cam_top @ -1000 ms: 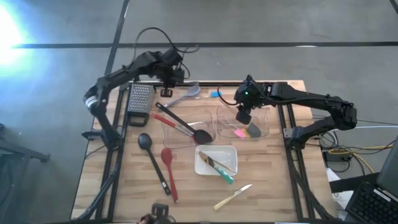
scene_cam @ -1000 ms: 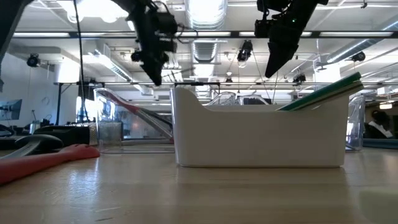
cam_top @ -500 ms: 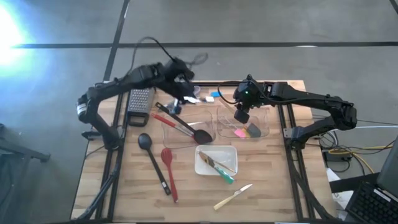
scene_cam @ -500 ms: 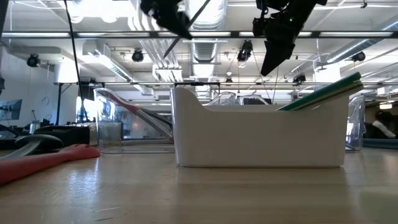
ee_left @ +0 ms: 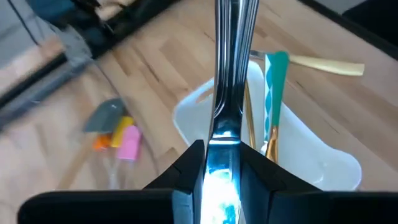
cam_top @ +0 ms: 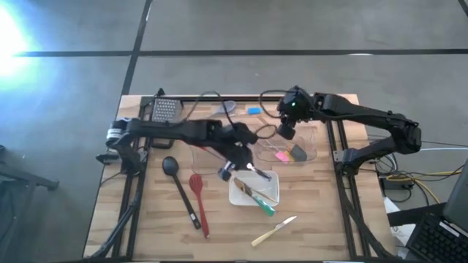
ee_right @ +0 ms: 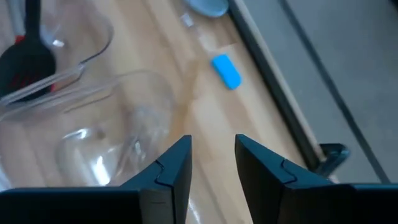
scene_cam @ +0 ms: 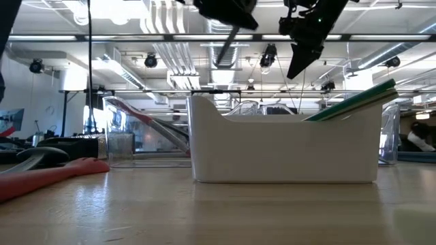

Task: Pick & Place Kitchen Items
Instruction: Put the silver table knife into the white bin

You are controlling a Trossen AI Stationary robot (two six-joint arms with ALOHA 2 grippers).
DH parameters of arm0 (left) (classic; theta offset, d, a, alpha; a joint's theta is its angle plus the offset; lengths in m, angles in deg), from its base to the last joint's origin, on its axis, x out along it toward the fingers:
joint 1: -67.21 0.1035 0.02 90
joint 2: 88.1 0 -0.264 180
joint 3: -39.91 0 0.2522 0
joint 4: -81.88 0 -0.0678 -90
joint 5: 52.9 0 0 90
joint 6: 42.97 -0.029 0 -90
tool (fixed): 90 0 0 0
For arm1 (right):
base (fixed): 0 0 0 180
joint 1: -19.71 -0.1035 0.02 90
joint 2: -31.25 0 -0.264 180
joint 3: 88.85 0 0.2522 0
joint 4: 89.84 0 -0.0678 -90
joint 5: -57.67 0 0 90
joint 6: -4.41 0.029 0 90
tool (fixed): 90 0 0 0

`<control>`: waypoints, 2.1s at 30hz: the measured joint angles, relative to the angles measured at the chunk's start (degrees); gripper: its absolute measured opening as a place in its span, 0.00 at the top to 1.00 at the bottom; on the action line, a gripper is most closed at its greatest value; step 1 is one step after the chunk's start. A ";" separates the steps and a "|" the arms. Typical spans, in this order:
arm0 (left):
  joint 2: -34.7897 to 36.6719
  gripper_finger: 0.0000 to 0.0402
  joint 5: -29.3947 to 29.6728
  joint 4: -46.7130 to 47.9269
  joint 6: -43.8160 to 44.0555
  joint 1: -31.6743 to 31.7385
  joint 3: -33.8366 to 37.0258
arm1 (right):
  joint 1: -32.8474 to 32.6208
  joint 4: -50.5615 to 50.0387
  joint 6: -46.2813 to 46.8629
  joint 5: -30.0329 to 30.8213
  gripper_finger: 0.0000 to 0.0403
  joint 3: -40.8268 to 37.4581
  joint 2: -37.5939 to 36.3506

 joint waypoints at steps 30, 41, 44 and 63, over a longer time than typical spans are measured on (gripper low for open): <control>-14.75 0.82 -4.53 -9.95 7.30 -5.58 4.58 | 11.36 0.00 -1.32 0.26 0.74 13.35 -3.40; -18.18 0.82 2.10 -10.84 4.71 -5.90 6.14 | 11.36 0.00 2.39 0.26 0.72 14.44 -3.38; -18.80 0.82 1.85 -10.94 4.66 -6.01 6.11 | 11.36 0.00 2.28 0.26 0.73 14.44 -3.36; -19.39 0.59 -1.21 -11.54 5.27 -6.03 6.16 | 11.34 -0.02 0.95 0.29 0.75 14.44 -3.31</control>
